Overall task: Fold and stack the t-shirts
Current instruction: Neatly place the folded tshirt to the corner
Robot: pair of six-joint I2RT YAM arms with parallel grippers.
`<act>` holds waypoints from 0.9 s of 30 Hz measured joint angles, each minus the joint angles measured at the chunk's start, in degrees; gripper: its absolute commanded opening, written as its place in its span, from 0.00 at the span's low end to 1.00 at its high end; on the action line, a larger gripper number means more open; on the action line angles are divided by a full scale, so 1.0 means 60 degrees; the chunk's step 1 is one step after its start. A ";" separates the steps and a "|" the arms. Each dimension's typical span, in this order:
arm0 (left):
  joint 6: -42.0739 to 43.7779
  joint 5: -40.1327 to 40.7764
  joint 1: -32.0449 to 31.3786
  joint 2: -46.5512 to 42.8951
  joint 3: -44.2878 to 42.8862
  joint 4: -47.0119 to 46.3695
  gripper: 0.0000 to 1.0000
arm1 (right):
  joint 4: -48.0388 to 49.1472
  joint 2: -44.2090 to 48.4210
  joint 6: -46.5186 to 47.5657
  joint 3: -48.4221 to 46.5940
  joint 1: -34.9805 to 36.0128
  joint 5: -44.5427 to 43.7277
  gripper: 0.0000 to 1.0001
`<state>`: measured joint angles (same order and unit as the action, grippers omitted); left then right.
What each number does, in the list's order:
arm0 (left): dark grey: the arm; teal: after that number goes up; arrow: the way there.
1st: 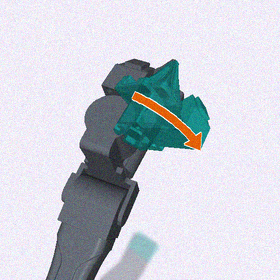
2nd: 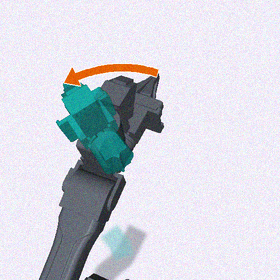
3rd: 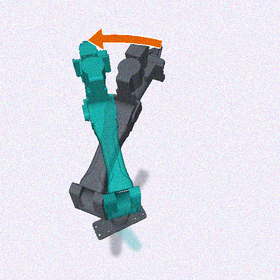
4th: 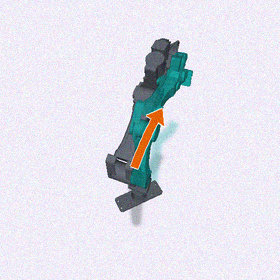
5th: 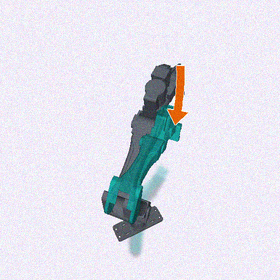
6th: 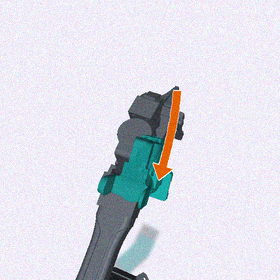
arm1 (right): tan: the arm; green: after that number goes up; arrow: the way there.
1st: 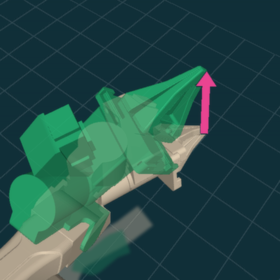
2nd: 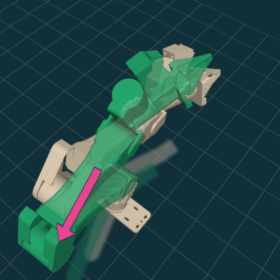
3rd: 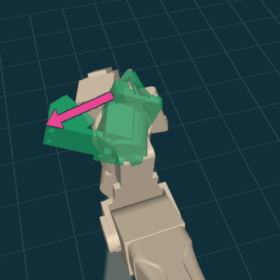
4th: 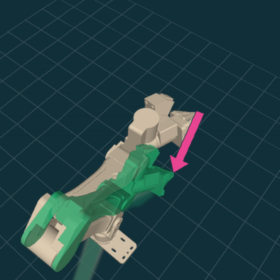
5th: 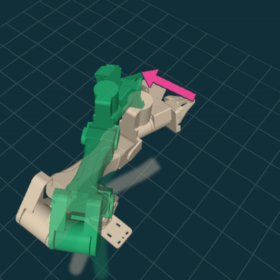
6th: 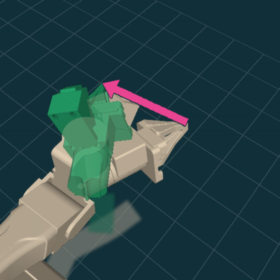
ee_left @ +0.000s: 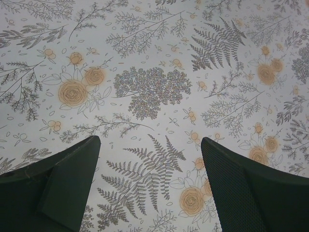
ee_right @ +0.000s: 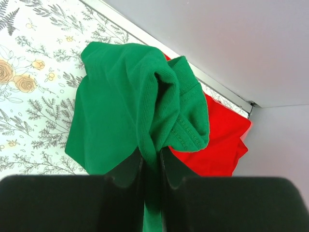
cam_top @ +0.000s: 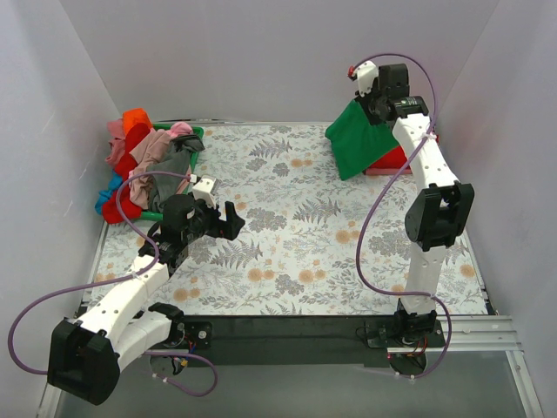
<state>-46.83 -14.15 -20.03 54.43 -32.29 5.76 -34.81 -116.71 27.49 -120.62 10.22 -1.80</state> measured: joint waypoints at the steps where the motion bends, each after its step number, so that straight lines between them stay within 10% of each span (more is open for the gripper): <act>1: 0.0000 -0.0004 0.0000 0.0004 0.0000 -0.0004 0.84 | 0.0033 0.0004 0.0000 -0.0007 -0.0007 -0.0004 0.01; 27: 0.0025 -0.0018 0.0000 0.0051 0.0000 -0.0033 0.85 | 0.0331 0.0605 0.0211 -0.0255 -0.0499 -0.0219 0.01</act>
<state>-46.68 -14.26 -20.03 54.74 -32.29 5.56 -32.82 -113.08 28.75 -122.15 7.22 -3.11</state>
